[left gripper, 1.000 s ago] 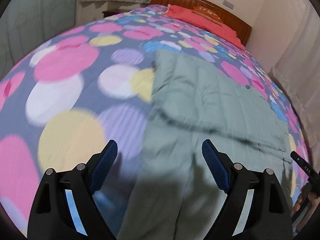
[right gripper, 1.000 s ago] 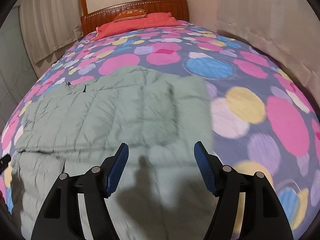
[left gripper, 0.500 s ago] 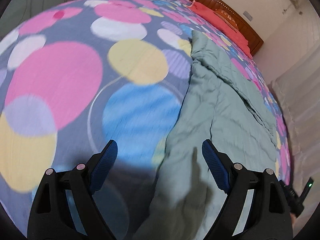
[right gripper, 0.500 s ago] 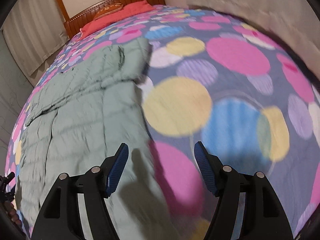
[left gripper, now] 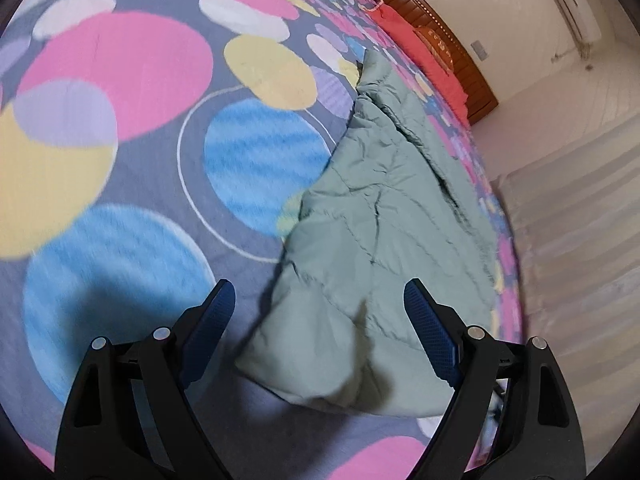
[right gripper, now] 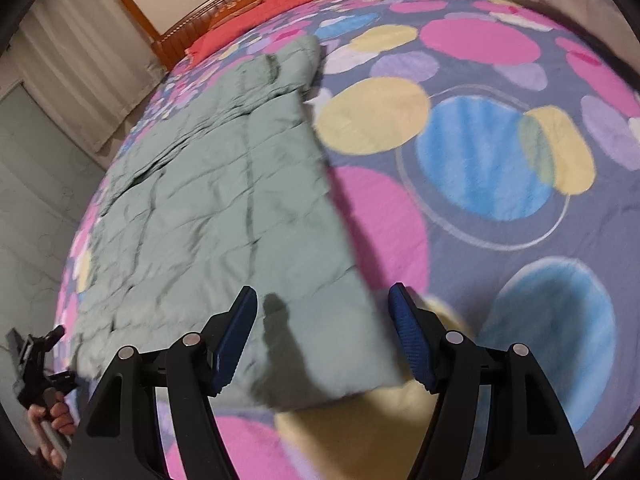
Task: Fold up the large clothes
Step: 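Grasp the jacket hem with the left gripper while the right gripper grasps it too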
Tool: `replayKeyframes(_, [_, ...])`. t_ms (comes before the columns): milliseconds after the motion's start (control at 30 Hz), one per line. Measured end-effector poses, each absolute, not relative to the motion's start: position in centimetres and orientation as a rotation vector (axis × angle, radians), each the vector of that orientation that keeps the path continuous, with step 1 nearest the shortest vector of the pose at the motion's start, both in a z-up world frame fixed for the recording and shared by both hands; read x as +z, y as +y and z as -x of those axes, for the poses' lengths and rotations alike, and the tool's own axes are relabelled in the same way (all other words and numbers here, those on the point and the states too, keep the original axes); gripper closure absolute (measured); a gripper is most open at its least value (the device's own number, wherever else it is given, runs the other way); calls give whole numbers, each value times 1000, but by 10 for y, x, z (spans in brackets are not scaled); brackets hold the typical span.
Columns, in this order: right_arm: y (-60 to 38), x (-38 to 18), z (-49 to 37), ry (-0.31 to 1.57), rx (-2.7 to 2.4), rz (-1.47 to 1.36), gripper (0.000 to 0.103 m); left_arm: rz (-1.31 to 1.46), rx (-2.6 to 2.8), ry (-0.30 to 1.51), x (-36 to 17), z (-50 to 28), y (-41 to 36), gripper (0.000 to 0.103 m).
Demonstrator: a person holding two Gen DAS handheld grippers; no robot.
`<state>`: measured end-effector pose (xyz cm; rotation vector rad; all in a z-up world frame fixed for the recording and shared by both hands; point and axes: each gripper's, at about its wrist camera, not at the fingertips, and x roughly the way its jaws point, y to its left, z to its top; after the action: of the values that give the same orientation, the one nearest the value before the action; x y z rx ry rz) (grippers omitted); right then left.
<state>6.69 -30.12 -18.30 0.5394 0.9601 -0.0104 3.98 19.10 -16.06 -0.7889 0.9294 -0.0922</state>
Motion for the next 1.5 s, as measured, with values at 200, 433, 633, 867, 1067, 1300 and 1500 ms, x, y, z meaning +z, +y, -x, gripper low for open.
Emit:
replayKeyframes(200, [-294,-183,-65,951,7,-541,36,826,-95,919,-162,-36,185,25])
replayKeyframes(433, [-294,-183,-63,948,14,-556,45,842,-49,900,-165,-34,192,33])
replayKeyframes(633, [-291,-184,-63,948,36,-570,53,804,-86,904,-163,-31,181,40])
replayKeyframes(867, [-285,-184,-63,946,51,-565,73,754,-130,929,-166,-34,166,83])
replayKeyframes(1067, [-288,-181,-59,922,57,-585,88,735,-154,888,-155,-33,166,97])
replayKeyframes(1300, [-288,-169,-59,883,103,-624,91,750,-181,827,-131,-39,168,98])
replayKeyframes(1500, [-291,-154,-73,842,177,-712,92,731,-210,776,-102,-62,162,98])
